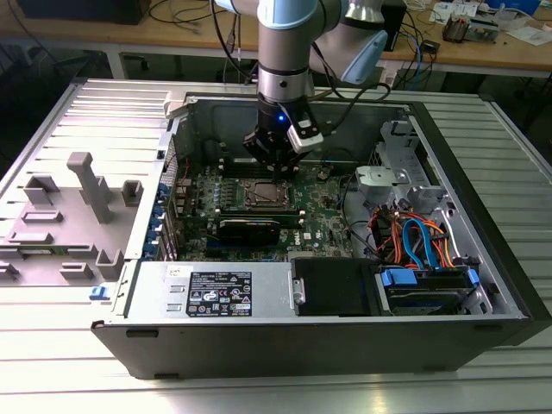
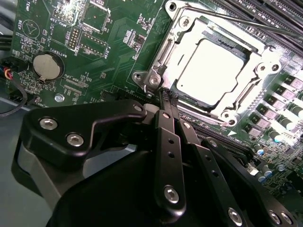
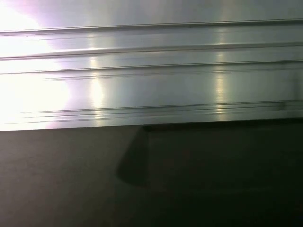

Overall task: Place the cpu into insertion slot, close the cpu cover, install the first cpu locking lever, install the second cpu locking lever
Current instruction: 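Install the first cpu locking lever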

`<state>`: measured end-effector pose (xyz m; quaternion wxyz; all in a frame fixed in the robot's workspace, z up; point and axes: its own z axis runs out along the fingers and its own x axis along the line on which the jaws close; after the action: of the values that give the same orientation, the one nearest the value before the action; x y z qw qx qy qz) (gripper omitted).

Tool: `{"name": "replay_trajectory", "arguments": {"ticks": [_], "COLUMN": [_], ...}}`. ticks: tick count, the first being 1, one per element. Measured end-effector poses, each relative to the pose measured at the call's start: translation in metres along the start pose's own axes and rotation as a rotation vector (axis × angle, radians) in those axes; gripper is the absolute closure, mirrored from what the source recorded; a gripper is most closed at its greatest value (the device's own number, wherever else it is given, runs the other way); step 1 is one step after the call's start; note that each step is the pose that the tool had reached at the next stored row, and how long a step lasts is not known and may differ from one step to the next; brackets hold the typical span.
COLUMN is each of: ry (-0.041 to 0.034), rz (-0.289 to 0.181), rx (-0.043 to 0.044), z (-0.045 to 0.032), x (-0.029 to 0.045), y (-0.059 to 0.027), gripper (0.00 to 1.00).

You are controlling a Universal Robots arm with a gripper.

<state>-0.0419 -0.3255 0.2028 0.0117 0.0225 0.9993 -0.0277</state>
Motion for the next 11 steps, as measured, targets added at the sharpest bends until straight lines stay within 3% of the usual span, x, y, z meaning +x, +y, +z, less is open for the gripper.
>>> {"name": "replay_trajectory", "arguments": {"ticks": [11], "ry": [0.0001], "rz": [0.000], "rx": [-0.0018], "z": [0.0001], "x": [-0.0007], "y": [0.0001], "gripper": [0.89]}}
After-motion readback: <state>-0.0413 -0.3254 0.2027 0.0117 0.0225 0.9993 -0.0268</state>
